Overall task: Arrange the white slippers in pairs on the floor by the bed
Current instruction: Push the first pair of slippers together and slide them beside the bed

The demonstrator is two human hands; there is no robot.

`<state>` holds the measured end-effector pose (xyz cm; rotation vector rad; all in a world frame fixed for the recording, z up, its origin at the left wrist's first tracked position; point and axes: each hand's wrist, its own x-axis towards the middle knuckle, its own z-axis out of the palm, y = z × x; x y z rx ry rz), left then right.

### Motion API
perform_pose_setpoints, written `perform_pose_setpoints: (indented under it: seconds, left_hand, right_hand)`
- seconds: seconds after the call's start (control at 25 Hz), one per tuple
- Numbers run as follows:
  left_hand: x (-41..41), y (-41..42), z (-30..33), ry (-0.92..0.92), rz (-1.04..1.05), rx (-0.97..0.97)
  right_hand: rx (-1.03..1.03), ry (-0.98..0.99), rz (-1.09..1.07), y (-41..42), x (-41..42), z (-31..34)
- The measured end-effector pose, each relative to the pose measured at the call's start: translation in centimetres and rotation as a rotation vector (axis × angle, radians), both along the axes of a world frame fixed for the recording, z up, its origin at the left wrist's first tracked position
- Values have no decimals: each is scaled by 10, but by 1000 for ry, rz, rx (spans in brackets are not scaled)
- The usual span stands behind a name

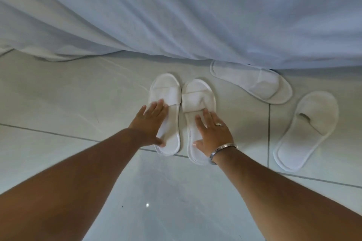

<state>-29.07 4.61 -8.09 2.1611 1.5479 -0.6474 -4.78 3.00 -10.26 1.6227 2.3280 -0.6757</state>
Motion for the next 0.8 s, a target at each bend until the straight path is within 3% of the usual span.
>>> perform_pose_setpoints:
  seconds: [0.12,0.32,0.4,0.48,0.52,0.6,0.68,0.8]
  left_hand:
    - [1,-1,-4,13,-26,12]
    - [7,1,1,29,-39,-11]
    - [6,-1,3,48,-48,-34]
    - [1,-8,6,16,-23,-34]
    - [-1,-14,9,-12,-13,-22]
    - [1,-37,9,-92,-36,99]
    - [16,-73,4,-179,-134,257]
    - [48,-104,-7,-246,-340,247]
  right_hand:
    - [26,19,-94,0,-20,-2]
    - [-23,-129,-32,11,-16,13]
    - [95,-155,8,16,-19,25]
    - [359,-102,82,35,-18,32]
    - [451,-28,129,51,-16,37]
    - [415,57,310,88,-23,48]
    - [285,-35,562,124,-44,54]
    - [133,-237,864,159,-75,51]
